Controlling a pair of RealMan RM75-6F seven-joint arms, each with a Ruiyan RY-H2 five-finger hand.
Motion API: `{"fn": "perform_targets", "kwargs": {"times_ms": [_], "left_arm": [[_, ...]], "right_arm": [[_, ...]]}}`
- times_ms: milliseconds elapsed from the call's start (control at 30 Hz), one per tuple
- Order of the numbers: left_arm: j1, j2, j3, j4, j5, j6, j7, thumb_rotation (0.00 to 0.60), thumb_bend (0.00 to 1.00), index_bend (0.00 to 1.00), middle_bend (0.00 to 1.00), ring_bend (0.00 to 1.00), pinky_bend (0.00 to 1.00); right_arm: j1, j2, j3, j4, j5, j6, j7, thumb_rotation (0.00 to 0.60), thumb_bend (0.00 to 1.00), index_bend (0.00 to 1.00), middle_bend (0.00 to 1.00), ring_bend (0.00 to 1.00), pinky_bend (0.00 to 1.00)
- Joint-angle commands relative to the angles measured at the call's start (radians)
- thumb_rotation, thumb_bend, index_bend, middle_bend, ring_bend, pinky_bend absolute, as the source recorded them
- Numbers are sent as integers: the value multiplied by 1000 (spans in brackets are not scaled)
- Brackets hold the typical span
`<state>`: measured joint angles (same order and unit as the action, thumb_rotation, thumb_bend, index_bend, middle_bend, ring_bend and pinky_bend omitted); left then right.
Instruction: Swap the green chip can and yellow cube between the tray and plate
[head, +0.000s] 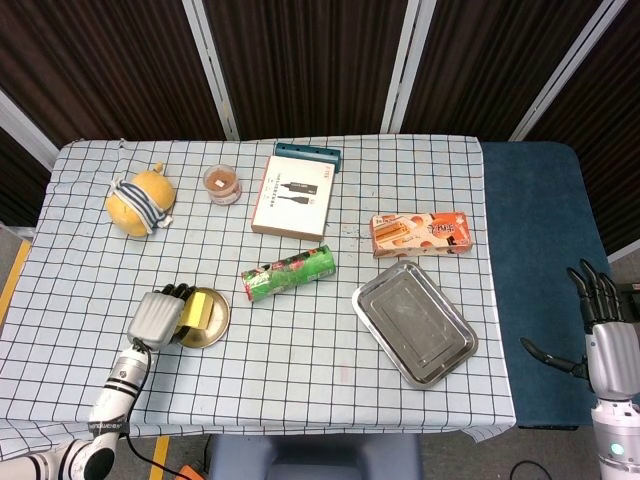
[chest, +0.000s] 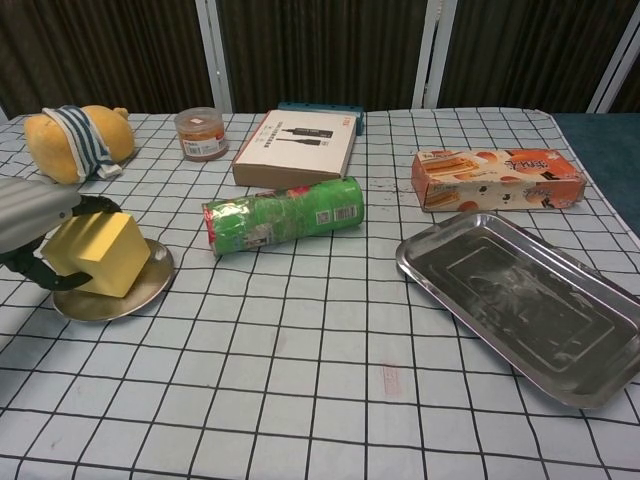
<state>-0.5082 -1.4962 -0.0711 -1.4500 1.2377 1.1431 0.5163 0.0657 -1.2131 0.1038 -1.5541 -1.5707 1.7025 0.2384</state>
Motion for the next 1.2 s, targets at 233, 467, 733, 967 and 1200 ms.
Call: {"fn": "perform_targets", "kwargs": {"times_ms": [233, 467, 733, 967, 1200], "left_arm": [[16, 41, 31, -158, 170, 101, -28, 600, 576, 377, 416, 419, 617], [-23, 21, 38, -318, 205, 43, 26, 600, 570, 377, 413, 420, 618], [-97, -138, -19, -374, 82, -35, 240, 600, 569, 374, 406, 420, 618], [-156, -255, -56, -363, -58, -46, 425, 600, 567, 365, 395, 420, 641], [-183, -303, -55, -381, -148, -13, 523, 600, 540, 277, 327, 395, 630]], "right_arm": [[-6, -1, 6, -3, -2, 1, 2, 600, 14, 0, 0, 0, 0], [-10, 2, 11, -2, -5, 3, 13, 600, 14, 0, 0, 0, 0], [-11, 15, 11, -4, -7, -9, 35, 600, 14, 0, 0, 0, 0], [-12, 37, 1, -8, -21, -21, 65, 600, 14, 0, 0, 0, 0], [-12, 46, 2, -10, -22, -25, 85, 600, 13, 0, 0, 0, 0]]}}
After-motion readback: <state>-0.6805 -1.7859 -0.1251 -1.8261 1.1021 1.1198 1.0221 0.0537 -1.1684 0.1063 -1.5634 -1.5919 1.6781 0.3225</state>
